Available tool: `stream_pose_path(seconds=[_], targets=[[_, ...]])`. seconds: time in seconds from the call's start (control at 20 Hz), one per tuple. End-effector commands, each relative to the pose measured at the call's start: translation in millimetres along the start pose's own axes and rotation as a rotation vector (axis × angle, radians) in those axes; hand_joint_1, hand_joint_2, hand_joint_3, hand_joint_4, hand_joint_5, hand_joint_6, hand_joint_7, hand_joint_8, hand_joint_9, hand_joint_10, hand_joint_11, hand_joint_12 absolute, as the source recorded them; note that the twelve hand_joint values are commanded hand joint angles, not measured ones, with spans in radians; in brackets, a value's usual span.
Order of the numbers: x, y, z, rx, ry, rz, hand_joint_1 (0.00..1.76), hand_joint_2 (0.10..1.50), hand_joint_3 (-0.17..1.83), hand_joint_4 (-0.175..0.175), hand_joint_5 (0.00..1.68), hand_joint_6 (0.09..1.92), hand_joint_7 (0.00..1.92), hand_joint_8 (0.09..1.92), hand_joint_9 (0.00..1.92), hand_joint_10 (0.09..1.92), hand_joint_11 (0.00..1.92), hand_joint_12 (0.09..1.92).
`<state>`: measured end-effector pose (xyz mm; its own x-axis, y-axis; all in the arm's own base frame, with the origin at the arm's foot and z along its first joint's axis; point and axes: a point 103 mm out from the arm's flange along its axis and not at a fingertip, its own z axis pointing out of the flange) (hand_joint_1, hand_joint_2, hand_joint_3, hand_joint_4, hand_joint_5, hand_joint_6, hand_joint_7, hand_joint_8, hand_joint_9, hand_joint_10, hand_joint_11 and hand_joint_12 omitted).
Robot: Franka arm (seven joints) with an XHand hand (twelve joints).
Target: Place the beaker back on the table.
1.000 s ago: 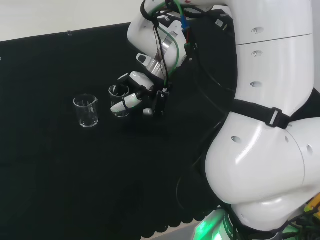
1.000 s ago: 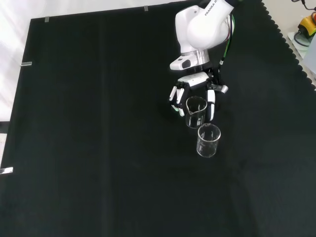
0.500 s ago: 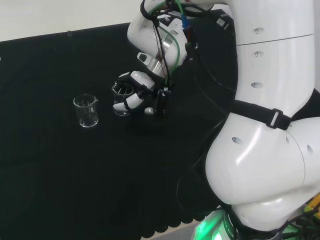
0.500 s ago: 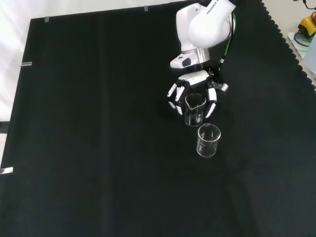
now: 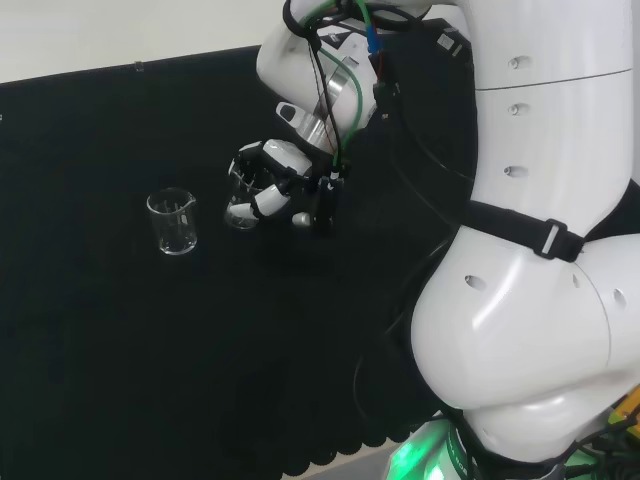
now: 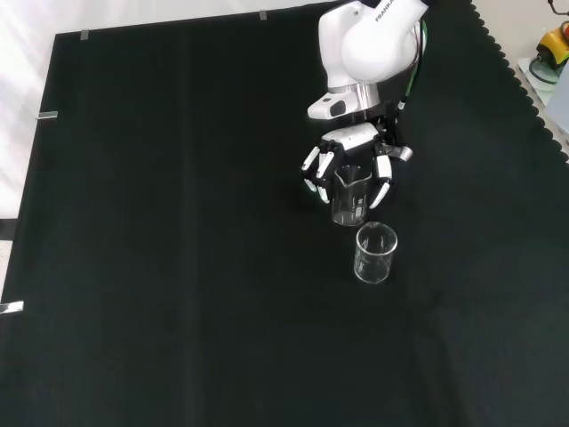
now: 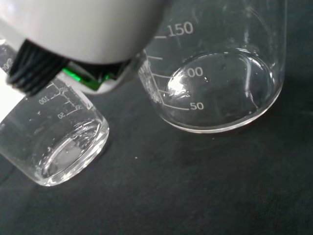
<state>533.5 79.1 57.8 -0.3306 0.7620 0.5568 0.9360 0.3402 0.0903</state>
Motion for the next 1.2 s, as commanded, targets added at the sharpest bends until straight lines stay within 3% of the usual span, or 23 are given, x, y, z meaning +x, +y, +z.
stream_pose_path(seconds=[0.05,0.65,1.2], targets=[[6.9,1.6,2.9,0.023,-0.021,0.005,1.01,0.36,1.01,-0.045,0.67,0.80,1.07,0.57,1.19,0.21,0.49,1.25],[12.2,7.3,9.6,0.054,-0.036,0.002,0.93,0.36,1.01,-0.056,0.54,0.79,0.92,0.60,1.04,0.38,0.38,1.30],[28.7,20.3,10.7,0.123,-0.125,-0.032,0.93,0.36,0.99,-0.060,0.50,0.75,0.88,0.60,0.95,0.47,0.35,1.30]])
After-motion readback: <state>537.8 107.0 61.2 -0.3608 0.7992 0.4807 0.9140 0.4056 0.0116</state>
